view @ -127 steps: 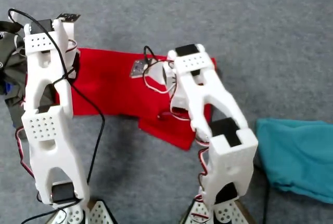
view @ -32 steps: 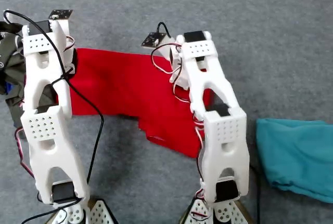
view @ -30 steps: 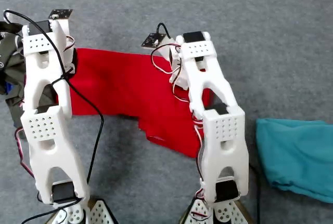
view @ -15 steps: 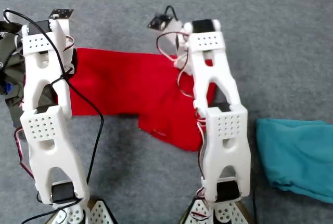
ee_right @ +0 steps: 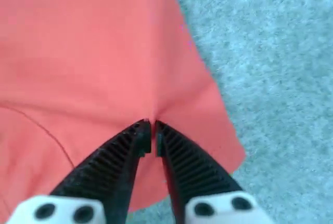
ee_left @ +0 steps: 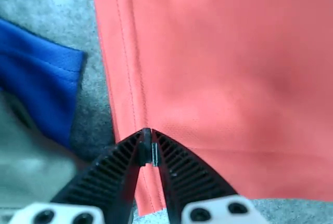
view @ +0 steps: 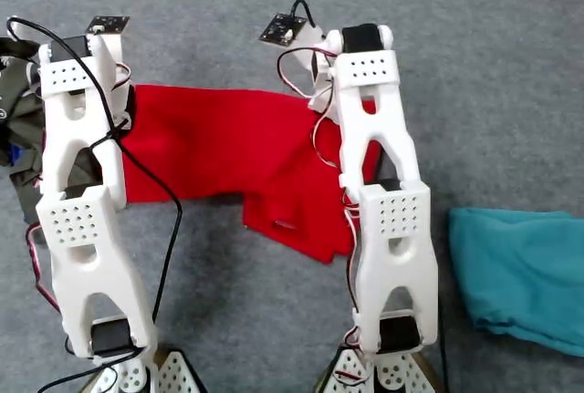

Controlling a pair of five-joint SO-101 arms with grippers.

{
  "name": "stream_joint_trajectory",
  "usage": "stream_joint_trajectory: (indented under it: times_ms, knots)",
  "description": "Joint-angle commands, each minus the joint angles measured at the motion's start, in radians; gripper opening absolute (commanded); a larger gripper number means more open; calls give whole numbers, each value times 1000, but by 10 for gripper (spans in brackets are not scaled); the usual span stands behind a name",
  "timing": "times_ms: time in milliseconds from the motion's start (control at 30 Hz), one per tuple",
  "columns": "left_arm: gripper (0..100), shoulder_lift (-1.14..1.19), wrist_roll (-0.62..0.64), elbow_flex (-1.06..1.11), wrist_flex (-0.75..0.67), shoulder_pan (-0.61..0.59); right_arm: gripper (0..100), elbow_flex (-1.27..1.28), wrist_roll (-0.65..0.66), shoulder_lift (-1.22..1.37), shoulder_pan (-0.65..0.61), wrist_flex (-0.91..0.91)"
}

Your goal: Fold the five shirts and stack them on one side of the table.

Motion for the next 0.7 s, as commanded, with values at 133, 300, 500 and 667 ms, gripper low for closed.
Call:
stream_joint_trajectory:
  times_ms: [133, 300, 500, 667]
  knots:
    - [19, -19, -5, -8, -5, -3, 263, -219, 21, -33, -2, 118]
    - [19, -19, -6, -3, -3, -5, 263, 134, 28, -259, -85, 118]
    - [19, -19, -6, -6, -2, -8, 263, 762, 52, -705, -196, 12]
    - [19, -30, -6, -5, 2, -28, 263, 1262, 31, -981, -251, -121]
